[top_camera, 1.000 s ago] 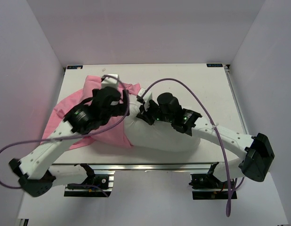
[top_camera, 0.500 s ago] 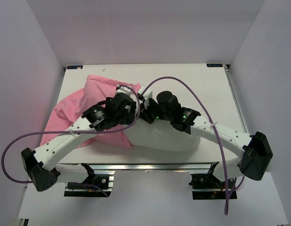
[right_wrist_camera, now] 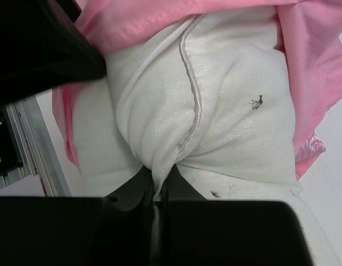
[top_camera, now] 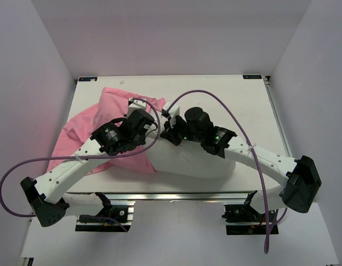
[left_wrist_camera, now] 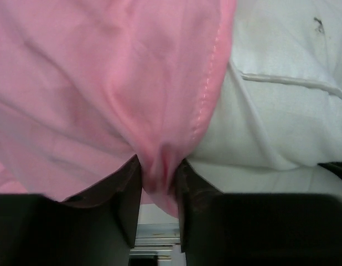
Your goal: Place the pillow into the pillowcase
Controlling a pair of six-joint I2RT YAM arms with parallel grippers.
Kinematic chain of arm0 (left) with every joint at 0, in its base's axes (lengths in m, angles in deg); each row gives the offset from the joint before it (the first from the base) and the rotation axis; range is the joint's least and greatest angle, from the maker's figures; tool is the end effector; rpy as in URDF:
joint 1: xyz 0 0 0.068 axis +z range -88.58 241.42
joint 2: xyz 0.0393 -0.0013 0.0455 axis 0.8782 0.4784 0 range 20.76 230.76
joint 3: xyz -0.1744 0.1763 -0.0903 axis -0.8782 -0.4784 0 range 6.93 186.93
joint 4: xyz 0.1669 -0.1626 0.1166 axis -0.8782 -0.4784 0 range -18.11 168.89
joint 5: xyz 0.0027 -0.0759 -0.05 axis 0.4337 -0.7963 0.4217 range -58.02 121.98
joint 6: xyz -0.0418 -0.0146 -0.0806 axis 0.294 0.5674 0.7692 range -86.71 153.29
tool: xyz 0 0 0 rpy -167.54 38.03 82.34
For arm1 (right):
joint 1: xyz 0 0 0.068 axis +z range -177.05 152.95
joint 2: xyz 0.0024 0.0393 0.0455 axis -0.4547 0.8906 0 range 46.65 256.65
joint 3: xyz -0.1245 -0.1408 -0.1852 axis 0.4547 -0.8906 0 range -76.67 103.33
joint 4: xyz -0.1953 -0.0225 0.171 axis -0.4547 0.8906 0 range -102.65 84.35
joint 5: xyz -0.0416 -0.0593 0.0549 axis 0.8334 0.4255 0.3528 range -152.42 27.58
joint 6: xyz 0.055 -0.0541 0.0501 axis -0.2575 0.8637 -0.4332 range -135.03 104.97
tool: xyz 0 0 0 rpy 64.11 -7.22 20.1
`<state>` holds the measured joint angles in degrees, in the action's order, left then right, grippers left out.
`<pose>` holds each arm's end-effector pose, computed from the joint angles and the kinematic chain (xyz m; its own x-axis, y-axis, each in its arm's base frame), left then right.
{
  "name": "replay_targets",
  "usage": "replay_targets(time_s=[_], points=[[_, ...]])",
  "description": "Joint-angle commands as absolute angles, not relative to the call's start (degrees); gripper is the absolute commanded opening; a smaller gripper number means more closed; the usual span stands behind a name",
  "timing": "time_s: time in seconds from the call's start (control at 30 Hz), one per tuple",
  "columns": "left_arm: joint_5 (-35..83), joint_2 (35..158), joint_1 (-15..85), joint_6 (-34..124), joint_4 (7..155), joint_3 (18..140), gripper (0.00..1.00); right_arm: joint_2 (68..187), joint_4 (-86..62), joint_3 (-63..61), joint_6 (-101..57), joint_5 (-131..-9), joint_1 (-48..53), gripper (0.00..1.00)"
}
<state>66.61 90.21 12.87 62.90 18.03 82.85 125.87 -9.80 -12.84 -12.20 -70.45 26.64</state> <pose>0.1999 -0.1555 0.3239 -0.6643 0.1382 -0.7346 0.0799 0.9903 0.1140 0.2107 0.3062 0.3081 -0.1421 -0.2757 -0.9507 -0.8845 0.4665 -0.0031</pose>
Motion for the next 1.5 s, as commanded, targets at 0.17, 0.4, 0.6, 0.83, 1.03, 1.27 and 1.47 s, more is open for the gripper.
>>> replay_targets(time_s=[0.17, 0.4, 0.6, 0.83, 1.03, 1.27, 1.47], points=[[67.50, 91.41, 13.00, 59.85, 18.94, 87.08, 0.00, 125.31, -8.43, -13.74, -13.10, -71.47, 26.74, 0.00], [62.22, 93.18, 12.64, 54.75, 20.70, 95.67, 0.00, 126.10, -11.15, -11.90, -13.09, -71.12, 26.83, 0.00], [51.15, 91.68, 11.41, 47.98, 26.32, 103.24, 0.00, 125.58, -17.11, -10.92, -14.59, -66.65, 26.83, 0.00], [38.76, 97.21, 10.18, 44.19, 27.64, 105.55, 0.00, 123.12, -44.03, -17.24, -20.12, -63.30, 26.83, 0.00], [27.77, 97.57, 9.30, 44.28, 32.83, 101.24, 0.00, 119.78, -67.72, -27.52, -23.81, -58.72, 26.83, 0.00], [13.11, 100.46, 5.37, 44.80, 38.10, 101.23, 0.00, 122.40, -90.67, -36.76, -30.32, -59.54, 27.44, 0.00], [12.99, 112.23, -8.15, 42.44, 31.35, 113.17, 0.00, 126.45, -99.05, -36.77, -28.48, -52.68, 28.15, 0.00]])
